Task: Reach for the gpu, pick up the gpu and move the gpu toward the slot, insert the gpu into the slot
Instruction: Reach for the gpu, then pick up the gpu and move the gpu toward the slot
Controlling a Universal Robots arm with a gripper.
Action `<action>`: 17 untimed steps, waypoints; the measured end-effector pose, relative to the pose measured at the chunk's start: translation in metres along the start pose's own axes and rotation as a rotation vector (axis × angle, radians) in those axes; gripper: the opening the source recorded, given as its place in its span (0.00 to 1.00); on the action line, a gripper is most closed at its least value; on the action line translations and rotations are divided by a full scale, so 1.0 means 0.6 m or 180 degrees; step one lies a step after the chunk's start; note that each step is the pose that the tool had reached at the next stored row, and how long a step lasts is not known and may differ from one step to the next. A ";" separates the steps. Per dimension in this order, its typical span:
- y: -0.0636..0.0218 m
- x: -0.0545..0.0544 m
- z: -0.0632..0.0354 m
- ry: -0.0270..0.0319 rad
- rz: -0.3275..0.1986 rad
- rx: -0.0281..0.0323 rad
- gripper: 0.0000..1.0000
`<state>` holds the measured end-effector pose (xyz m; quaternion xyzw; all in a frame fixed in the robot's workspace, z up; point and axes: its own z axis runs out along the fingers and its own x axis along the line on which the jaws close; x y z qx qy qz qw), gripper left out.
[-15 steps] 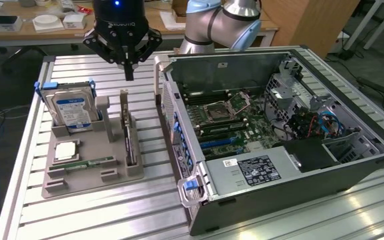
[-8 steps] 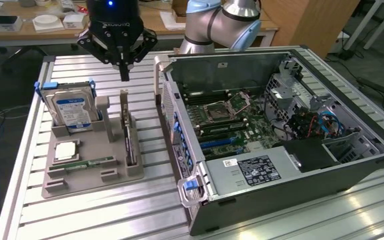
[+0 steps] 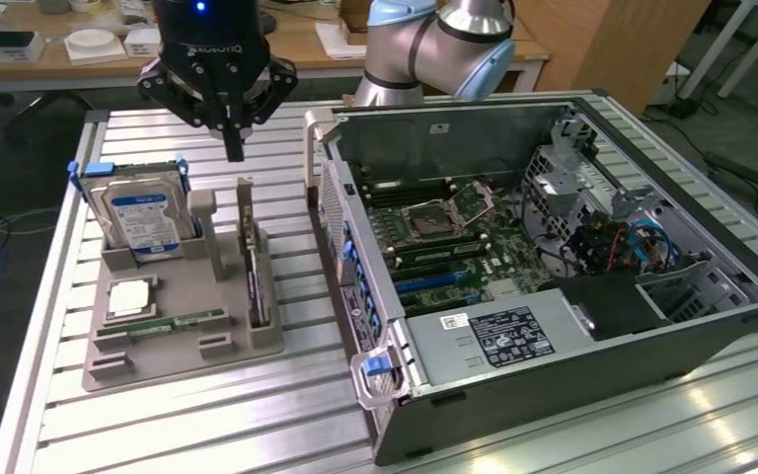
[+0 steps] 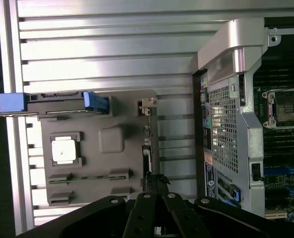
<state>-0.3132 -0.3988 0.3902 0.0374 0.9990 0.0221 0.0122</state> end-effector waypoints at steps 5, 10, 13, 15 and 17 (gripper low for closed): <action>0.000 0.001 0.000 0.0000 0.0000 0.0000 0.10; 0.000 0.001 0.000 0.0000 0.0000 0.0000 0.10; 0.000 0.001 0.000 0.0000 0.0000 0.0000 0.10; 0.000 0.001 0.000 0.0000 0.0000 0.0000 0.11; 0.000 0.001 0.000 0.0000 0.0000 0.0000 0.16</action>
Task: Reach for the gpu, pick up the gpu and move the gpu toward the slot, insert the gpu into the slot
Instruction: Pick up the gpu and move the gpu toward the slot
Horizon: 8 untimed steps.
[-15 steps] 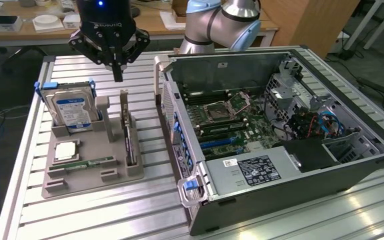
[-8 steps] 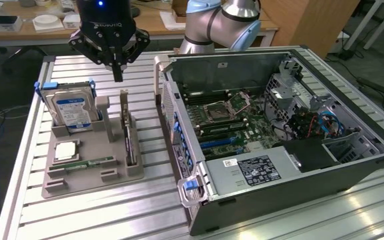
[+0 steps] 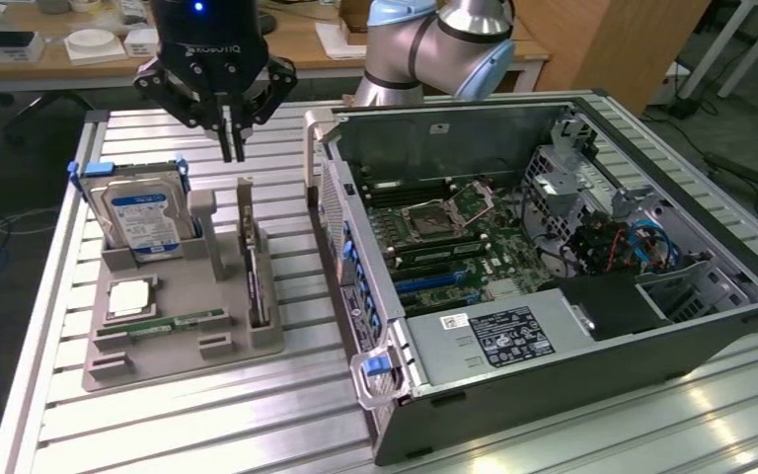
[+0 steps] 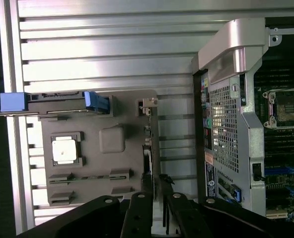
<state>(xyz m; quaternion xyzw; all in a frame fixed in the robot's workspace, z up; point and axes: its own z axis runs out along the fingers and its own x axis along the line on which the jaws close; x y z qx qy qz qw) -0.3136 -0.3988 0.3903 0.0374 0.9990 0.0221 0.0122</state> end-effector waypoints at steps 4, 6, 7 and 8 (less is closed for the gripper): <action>0.000 0.000 0.000 0.0000 0.0000 0.0000 0.35; 0.000 0.000 0.000 0.0000 0.0000 0.0000 0.41; 0.000 0.000 0.000 0.0000 0.0000 0.0000 0.47; 0.000 0.000 0.000 0.0000 0.0000 0.0000 0.53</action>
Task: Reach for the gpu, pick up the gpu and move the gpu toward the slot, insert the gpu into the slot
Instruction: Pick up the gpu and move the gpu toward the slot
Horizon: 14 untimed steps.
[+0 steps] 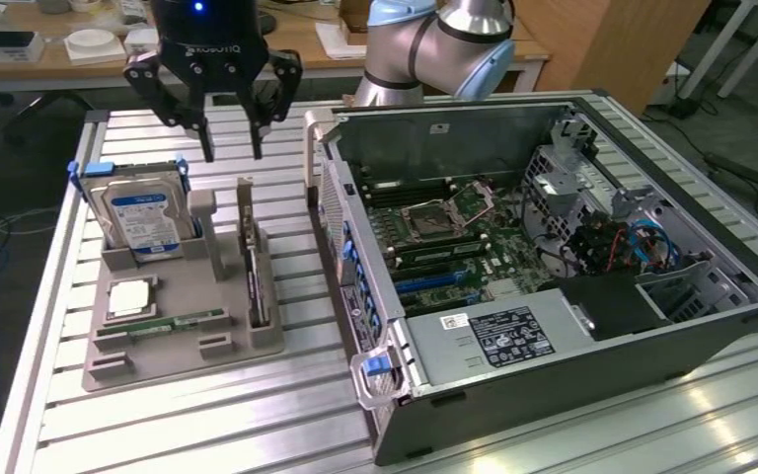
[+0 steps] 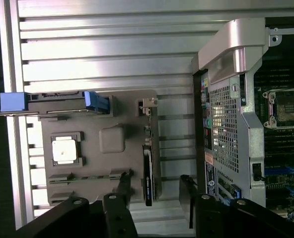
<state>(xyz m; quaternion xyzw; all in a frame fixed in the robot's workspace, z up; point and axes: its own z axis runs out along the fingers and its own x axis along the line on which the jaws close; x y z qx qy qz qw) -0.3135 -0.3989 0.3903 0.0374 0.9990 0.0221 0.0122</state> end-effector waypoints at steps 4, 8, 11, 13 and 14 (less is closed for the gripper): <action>0.000 0.000 0.001 0.0003 -0.0058 -0.0001 0.59; -0.001 0.000 0.008 0.0022 -0.0210 -0.0003 0.59; -0.003 0.000 0.017 0.0026 -0.0250 -0.0003 0.59; -0.008 0.000 0.023 0.0026 -0.0252 -0.0003 0.59; -0.010 0.000 0.026 0.0026 -0.0252 -0.0004 0.59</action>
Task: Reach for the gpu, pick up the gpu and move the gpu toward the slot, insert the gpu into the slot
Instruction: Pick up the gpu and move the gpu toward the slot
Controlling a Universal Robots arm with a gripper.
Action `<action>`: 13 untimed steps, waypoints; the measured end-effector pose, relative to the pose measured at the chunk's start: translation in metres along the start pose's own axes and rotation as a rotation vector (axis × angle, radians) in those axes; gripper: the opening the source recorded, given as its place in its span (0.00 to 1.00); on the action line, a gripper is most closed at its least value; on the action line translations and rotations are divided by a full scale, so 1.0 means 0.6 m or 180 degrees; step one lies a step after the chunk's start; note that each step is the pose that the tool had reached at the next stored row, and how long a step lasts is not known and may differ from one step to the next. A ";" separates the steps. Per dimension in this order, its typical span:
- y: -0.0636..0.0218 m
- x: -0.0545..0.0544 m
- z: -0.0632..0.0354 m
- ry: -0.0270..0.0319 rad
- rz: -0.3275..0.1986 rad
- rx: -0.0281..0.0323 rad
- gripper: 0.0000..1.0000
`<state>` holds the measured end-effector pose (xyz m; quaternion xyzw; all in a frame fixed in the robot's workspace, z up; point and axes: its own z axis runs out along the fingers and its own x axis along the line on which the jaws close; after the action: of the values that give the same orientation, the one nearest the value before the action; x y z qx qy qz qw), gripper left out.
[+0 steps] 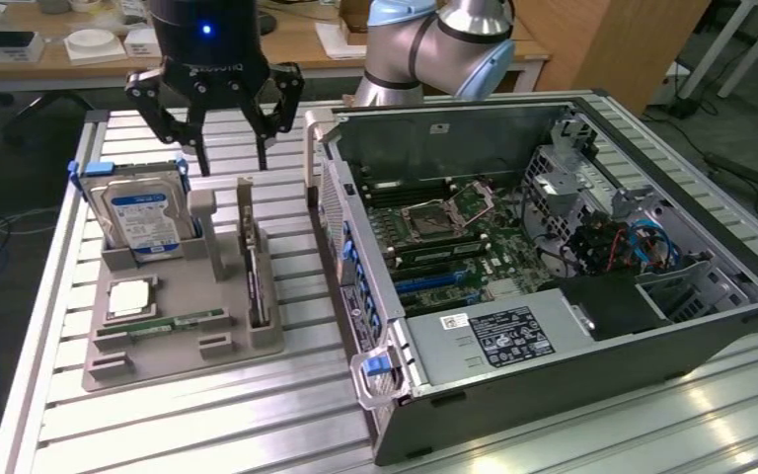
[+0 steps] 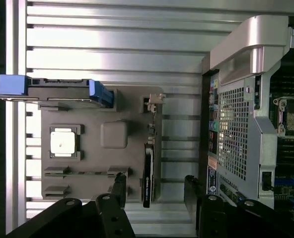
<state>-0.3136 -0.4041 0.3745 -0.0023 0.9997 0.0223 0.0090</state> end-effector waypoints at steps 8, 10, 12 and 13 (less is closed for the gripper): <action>-0.005 0.001 0.024 0.0000 0.0000 0.0000 0.59; -0.006 0.001 0.030 0.0000 0.0000 0.0000 0.59; -0.007 0.001 0.036 0.0000 0.0000 0.0000 0.59; -0.007 0.001 0.039 0.0000 0.0000 0.0000 0.59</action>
<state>-0.3136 -0.4073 0.3508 -0.0023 0.9997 0.0223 0.0090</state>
